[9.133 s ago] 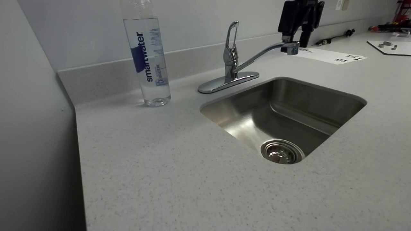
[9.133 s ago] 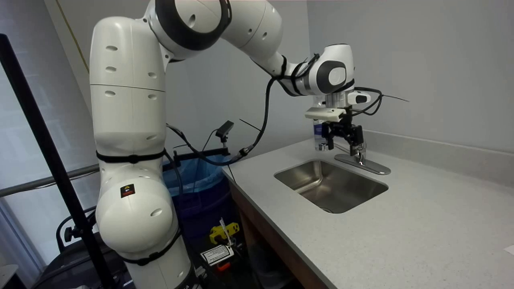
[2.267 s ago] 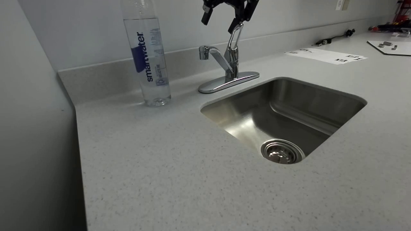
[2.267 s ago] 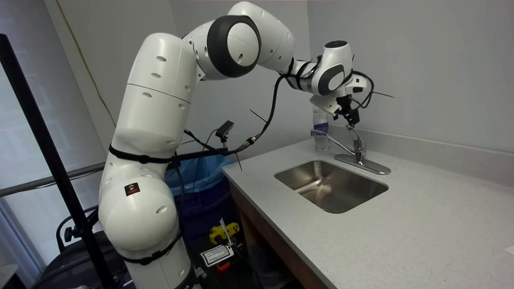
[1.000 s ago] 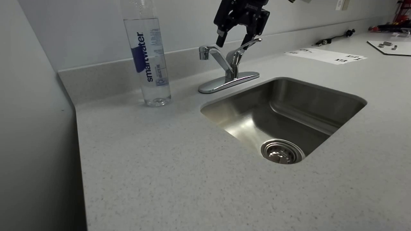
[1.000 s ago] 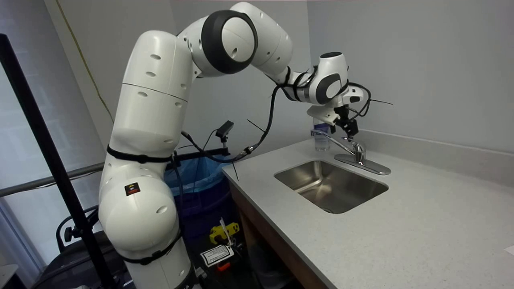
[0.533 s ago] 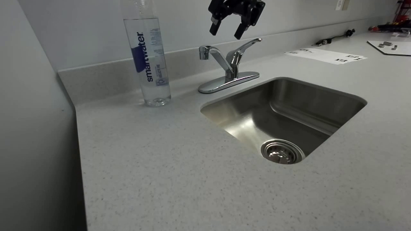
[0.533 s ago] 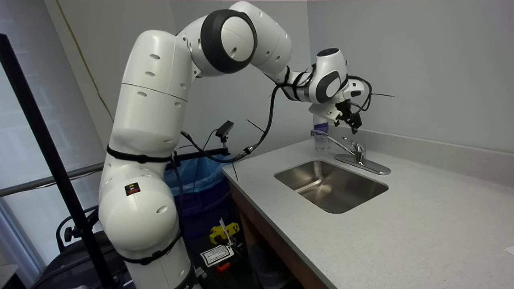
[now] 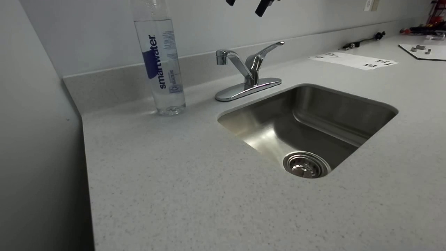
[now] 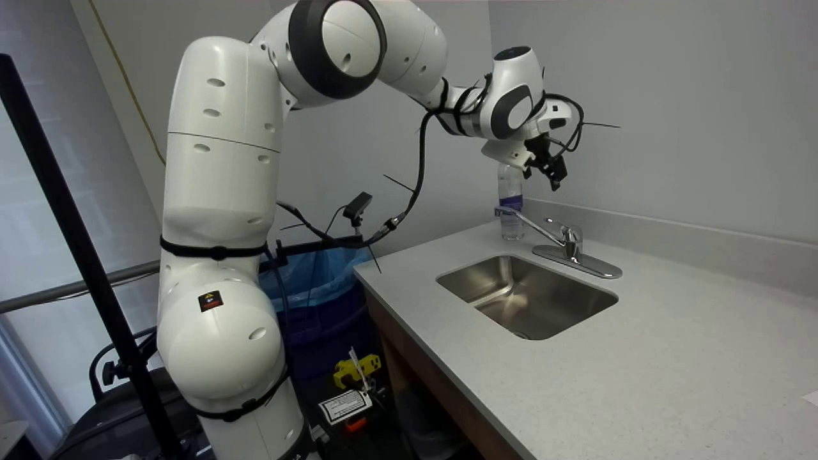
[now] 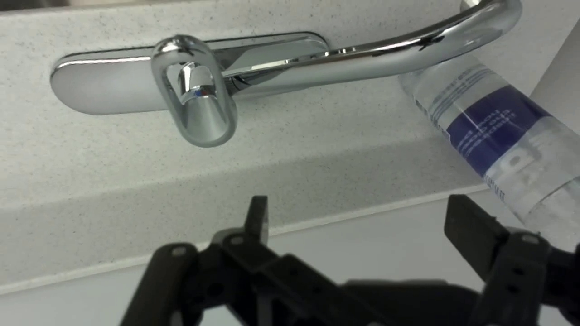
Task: Move the faucet handle to the left and push the faucet handle downwards
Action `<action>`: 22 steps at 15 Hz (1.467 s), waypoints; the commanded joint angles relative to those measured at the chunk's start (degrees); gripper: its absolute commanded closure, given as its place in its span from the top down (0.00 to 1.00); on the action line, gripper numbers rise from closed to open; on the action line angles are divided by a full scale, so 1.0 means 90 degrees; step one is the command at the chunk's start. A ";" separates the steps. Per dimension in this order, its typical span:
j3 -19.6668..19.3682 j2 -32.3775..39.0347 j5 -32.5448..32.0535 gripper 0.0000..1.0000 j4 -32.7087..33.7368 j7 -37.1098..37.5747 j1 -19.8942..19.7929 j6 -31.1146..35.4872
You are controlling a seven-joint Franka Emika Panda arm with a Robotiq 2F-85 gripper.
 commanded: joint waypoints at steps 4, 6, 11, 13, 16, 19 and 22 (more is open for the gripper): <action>-0.0196 -0.1146 -0.0118 1.00 -0.0979 -0.0081 -0.0099 -0.0690; -0.0245 -0.1411 -0.0123 1.00 -0.1265 -0.0087 -0.0137 -0.0684; -0.0271 -0.2016 0.0002 1.00 -0.2000 -0.0188 -0.0232 -0.0531; -0.0288 -0.2298 0.0047 1.00 -0.2252 -0.0258 -0.0278 -0.0567; -0.0307 -0.2640 0.0089 1.00 -0.2601 -0.0337 -0.0311 -0.0529; -0.0336 -0.2941 0.0131 1.00 -0.2919 -0.0439 -0.0342 -0.0494; -0.0338 -0.3105 0.0142 1.00 -0.3228 -0.0450 -0.0330 -0.0367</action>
